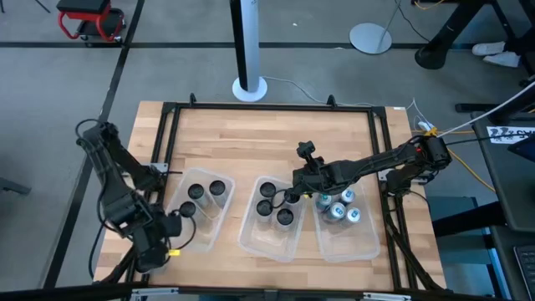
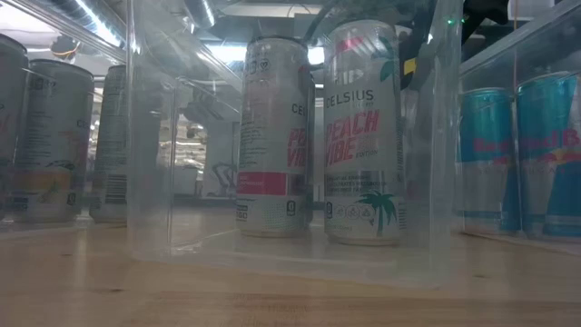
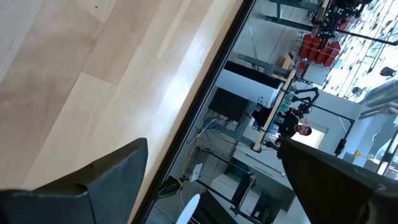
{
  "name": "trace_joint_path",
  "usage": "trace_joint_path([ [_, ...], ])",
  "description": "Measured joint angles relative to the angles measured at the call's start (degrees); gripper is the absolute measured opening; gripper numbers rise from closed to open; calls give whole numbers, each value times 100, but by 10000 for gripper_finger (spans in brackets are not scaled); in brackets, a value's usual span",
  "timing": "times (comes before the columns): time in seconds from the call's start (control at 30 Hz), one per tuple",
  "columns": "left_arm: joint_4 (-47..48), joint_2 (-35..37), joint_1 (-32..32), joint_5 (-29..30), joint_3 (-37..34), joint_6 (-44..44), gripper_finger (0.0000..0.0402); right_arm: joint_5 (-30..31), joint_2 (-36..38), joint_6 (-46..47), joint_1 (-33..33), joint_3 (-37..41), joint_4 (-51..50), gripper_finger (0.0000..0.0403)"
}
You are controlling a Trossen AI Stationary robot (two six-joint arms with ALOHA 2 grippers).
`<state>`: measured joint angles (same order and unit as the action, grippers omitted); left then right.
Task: Sort soda cans
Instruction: Put the white-yellow soda can into the left transparent bin
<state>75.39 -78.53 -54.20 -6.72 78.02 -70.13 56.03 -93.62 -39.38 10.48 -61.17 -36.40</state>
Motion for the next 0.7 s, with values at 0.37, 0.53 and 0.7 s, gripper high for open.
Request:
trace_joint_path([
  [0.37, -30, -48, -1353, 618, -2, -1510, 399, -13, 0, -6, 0, 0, 39, 364],
  [0.53, -362, -207, -1667, 809, -2, -1985, 399, -14, 0, -6, 0, 0, 40, 364],
  [0.7, -455, -430, -1738, 872, -4, -2221, 399, -15, 0, -6, 0, 0, 46, 364],
])
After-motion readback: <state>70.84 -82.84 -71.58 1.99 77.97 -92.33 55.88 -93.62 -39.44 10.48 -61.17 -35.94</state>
